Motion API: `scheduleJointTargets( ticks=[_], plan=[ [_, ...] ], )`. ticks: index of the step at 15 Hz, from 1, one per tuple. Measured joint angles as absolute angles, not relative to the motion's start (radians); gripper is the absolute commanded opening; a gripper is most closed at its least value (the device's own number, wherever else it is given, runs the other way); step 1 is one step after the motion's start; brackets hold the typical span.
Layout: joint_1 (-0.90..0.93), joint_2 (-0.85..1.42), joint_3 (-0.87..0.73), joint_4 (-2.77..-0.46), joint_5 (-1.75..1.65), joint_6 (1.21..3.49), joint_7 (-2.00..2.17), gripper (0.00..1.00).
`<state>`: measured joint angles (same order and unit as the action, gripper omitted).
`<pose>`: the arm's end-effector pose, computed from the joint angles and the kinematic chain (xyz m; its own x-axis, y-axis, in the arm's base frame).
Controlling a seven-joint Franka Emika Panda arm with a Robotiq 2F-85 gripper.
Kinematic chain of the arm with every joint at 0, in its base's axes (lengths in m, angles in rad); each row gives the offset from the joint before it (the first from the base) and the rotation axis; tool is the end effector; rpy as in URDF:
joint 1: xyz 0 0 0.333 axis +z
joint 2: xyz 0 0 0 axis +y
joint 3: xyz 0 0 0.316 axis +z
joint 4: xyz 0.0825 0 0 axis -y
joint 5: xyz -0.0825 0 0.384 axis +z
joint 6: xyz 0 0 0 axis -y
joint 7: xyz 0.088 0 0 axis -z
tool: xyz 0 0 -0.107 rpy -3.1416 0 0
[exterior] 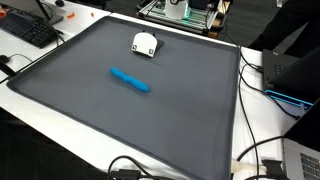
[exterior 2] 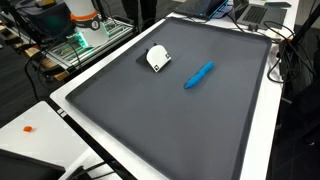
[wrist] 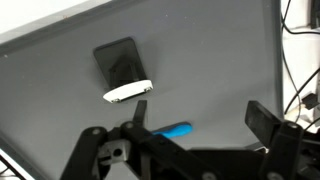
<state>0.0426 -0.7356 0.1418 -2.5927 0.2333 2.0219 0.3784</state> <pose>0.3383 0.0801 0.5000 0.9458 -0.3097 0.0982 -0.2896 -0.9406 -0.1770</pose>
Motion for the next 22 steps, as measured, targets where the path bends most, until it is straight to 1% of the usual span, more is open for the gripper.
scheduleJointTargets(
  ticks=[5, 11, 18, 22],
  plan=[
    [0.005, -0.633, 0.189, -2.595, 0.265, 2.054, 0.61, 1.0],
    [-0.014, -0.523, 0.191, -2.605, 0.314, 2.138, 0.86, 1.0],
    [-0.02, -0.401, 0.184, -2.665, 0.352, 2.38, 1.104, 1.0],
    [-0.022, -0.326, 0.171, -2.689, 0.351, 2.469, 1.158, 1.0]
  ],
)
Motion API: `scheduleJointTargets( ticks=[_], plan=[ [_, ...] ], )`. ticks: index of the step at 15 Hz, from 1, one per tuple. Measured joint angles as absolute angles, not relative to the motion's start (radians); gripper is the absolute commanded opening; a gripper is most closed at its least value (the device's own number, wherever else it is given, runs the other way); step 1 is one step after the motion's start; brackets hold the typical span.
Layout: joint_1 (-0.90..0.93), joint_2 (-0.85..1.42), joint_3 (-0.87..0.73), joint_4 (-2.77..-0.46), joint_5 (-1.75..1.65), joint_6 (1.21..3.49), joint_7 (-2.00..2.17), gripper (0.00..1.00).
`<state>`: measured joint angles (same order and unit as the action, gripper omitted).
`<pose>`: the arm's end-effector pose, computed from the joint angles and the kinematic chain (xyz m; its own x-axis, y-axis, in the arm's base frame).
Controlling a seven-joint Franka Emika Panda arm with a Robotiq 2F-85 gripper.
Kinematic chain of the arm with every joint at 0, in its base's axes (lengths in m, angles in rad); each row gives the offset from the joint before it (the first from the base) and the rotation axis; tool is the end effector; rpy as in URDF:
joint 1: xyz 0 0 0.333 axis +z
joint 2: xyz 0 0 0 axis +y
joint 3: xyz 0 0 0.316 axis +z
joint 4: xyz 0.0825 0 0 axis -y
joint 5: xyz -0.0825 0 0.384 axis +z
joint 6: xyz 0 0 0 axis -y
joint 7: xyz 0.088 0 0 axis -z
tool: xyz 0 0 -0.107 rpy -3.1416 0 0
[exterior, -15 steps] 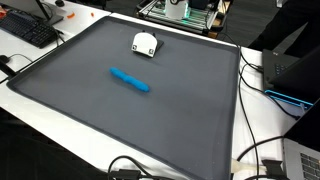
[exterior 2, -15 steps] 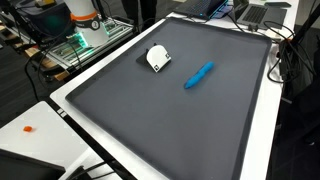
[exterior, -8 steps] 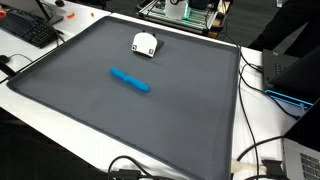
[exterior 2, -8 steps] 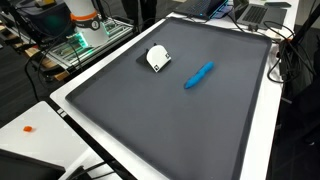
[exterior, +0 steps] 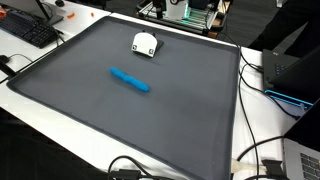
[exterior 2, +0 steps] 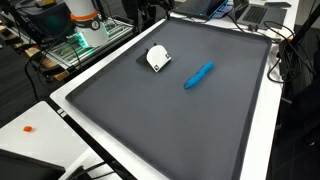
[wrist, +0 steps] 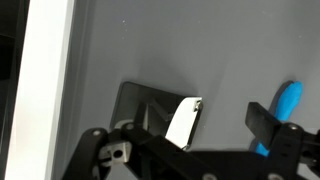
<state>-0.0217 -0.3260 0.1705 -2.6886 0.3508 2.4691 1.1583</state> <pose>0.4003 0.0563 0.3446 0.2949 -0.9452 -0.1398 -0.9497 -0.2738 -0.1519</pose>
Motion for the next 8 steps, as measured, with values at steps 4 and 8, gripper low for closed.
scheduleJointTargets(
  ticks=[4, 8],
  plan=[
    [-0.022, -0.249, 0.154, -2.697, 0.347, 2.558, 1.168, 1.0],
    [-0.024, -0.175, 0.148, -2.697, 0.29, 2.644, 1.182, 1.0]
  ],
)
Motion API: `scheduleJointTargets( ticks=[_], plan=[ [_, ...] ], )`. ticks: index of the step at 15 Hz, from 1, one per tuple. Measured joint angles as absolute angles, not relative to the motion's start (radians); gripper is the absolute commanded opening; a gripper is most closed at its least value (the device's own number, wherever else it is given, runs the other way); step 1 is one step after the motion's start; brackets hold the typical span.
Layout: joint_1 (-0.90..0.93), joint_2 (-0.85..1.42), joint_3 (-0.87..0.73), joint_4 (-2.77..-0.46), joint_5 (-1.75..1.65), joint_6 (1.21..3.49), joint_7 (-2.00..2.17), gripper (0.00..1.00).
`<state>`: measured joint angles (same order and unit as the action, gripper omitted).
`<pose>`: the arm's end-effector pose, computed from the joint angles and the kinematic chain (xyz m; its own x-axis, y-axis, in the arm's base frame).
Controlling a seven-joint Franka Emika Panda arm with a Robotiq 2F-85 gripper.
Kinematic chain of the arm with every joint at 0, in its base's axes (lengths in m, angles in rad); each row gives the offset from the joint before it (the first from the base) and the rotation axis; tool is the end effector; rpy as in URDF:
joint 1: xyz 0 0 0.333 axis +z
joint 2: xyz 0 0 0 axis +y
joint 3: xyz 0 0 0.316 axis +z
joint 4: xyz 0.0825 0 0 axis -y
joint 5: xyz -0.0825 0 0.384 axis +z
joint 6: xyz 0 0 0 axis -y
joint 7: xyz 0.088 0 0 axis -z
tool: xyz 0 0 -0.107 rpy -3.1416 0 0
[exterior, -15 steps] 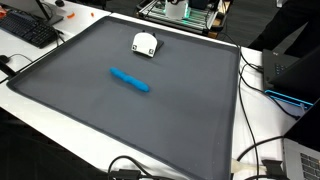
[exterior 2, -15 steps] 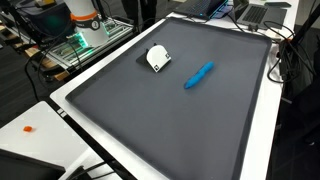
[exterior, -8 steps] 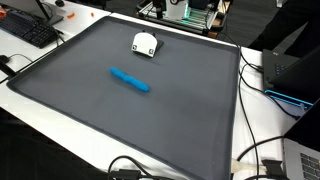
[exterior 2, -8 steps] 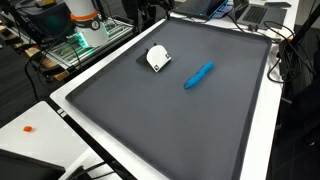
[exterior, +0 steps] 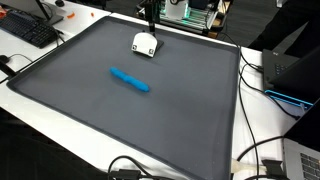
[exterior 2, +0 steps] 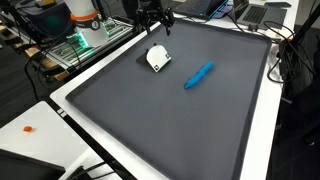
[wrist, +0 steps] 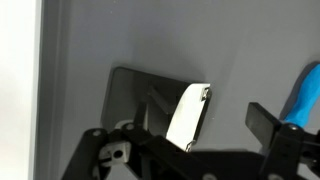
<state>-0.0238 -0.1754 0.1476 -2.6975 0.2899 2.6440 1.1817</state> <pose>0.4136 0.0420 0.2971 0.2680 -0.9592 -0.0906 -0.9557 -0.2528 -0.1505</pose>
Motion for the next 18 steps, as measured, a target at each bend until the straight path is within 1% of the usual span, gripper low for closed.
scheduleJointTargets(
  ticks=[9, 18],
  plan=[
    [-0.04, -0.065, 0.117, -2.694, 0.063, 2.762, 1.356, 1.0],
    [-0.036, -0.014, 0.091, -2.673, 0.036, 2.801, 1.429, 1.0]
  ],
)
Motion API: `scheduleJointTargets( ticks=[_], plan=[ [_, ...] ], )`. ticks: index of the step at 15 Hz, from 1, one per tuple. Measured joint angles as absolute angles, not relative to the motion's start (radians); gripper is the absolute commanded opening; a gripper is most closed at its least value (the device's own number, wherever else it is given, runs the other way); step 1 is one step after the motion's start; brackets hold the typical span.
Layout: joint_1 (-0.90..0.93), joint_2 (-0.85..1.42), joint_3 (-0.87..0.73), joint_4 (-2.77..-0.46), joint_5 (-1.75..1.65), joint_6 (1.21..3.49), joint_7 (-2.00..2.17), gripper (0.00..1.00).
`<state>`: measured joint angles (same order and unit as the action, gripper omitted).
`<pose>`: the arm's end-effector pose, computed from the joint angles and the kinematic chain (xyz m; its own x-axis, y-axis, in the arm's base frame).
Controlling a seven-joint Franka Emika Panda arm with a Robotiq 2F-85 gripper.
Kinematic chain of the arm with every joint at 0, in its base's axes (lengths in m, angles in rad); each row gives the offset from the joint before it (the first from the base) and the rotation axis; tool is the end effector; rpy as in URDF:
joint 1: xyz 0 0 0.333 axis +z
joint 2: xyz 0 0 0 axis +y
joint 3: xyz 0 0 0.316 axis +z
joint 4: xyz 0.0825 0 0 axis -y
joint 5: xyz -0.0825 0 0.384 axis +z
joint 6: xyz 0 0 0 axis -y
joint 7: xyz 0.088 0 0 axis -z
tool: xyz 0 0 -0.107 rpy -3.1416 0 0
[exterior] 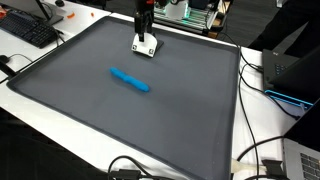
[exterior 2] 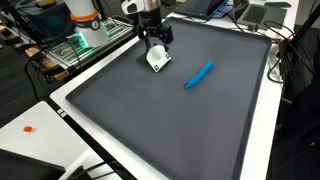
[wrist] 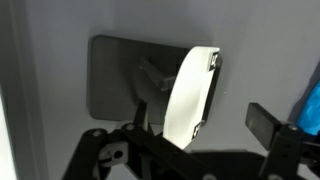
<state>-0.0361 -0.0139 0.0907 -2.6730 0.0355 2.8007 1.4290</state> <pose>0.4310 0.0218 0.2547 0.1628 -0.9866 0.0048 -0.9766 -0.1618 -0.1416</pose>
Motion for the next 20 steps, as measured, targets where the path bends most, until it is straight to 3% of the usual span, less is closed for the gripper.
scheduleJointTargets(
  ticks=[4, 8, 9, 10, 12, 14, 20],
  plan=[
    [-0.027, 0.007, 0.086, -2.665, 0.035, 2.819, 1.437, 1.0],
    [-0.016, 0.023, 0.073, -2.66, 0.033, 2.843, 1.448, 0.87],
    [-0.013, 0.026, 0.07, -2.659, 0.033, 2.846, 1.451, 0.8],
    [-0.011, 0.029, 0.066, -2.657, 0.033, 2.848, 1.453, 0.8],
    [-0.007, 0.034, 0.061, -2.654, 0.033, 2.852, 1.454, 0.61],
    [-0.003, 0.038, 0.054, -2.654, 0.033, 2.855, 1.457, 0.49],
    [0.013, 0.051, 0.039, -2.652, 0.033, 2.867, 1.473, 0.03]
  ],
)
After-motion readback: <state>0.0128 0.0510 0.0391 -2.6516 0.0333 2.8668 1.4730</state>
